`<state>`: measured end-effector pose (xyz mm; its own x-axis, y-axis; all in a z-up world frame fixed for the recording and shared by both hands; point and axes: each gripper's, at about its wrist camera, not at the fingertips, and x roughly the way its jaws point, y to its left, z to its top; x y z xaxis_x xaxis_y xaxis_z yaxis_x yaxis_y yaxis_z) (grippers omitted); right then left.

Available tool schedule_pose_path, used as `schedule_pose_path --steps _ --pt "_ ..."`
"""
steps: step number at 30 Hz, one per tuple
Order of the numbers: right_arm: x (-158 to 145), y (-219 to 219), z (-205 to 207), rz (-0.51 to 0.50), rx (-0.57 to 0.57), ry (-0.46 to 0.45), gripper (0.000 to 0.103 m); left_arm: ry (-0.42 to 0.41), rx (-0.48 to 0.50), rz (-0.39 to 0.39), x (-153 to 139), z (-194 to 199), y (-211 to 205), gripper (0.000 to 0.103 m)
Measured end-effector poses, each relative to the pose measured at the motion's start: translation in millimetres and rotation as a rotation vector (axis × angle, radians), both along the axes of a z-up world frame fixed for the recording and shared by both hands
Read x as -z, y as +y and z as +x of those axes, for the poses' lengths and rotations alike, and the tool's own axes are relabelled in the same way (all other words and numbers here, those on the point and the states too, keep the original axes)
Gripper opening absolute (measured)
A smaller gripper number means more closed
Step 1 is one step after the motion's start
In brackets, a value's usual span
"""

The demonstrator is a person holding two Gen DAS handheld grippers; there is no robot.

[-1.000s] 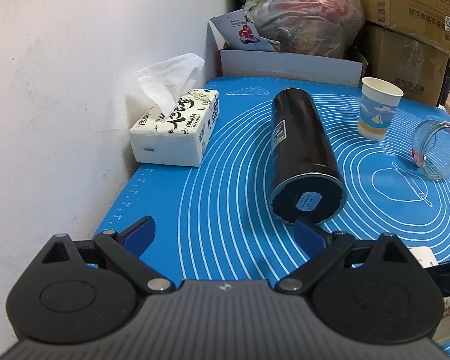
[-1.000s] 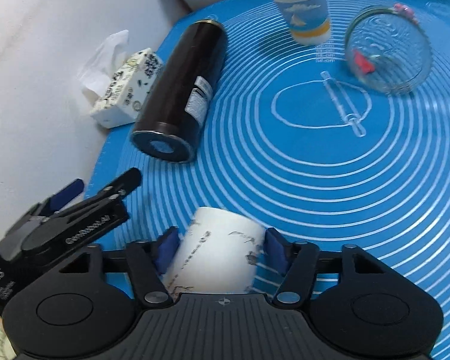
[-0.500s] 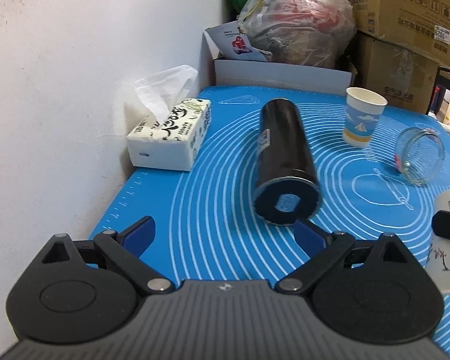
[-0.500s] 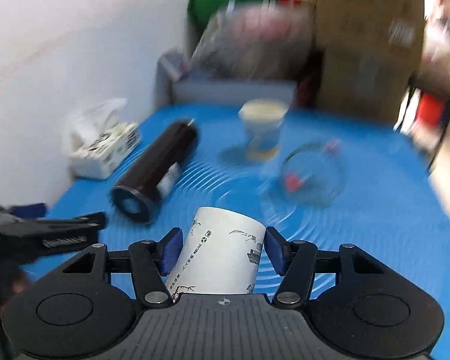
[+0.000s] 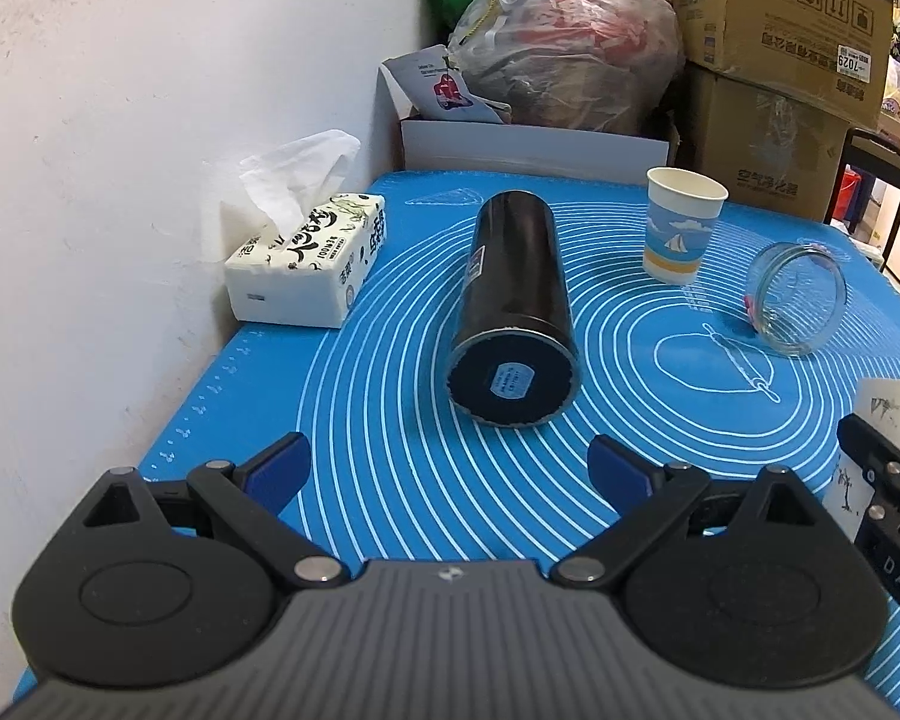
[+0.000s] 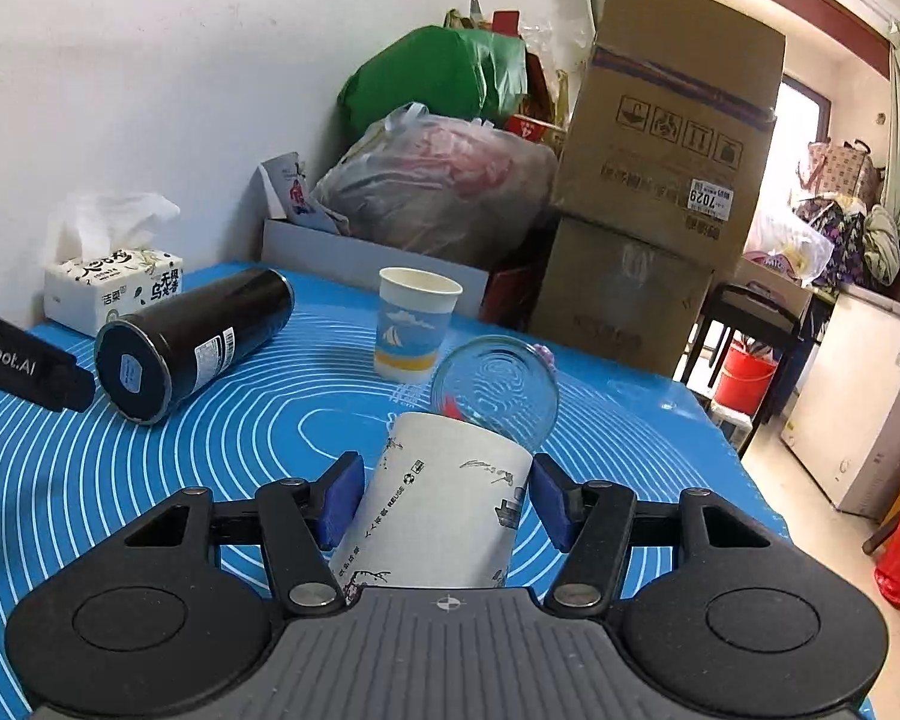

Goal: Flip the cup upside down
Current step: 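Rotate the white cup with the right gripper so its rim faces down, then lower the cup rim-down onto the mat and open the right gripper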

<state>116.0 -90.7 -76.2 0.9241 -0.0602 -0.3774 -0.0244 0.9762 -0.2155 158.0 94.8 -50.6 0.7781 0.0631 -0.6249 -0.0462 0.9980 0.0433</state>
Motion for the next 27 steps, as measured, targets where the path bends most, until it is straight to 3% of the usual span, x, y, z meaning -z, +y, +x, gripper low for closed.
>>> schedule_pose_path --steps 14,21,27 --pt "0 -5 -45 0.042 0.022 0.038 0.058 0.015 0.023 0.005 -3 -27 -11 0.098" --pt "-6 -10 -49 0.063 0.018 0.035 0.079 0.027 0.031 -0.005 -4 -35 -16 0.098" --pt "-14 -15 -57 0.082 0.004 0.041 0.090 0.023 0.041 -0.003 -9 -42 -23 0.098"
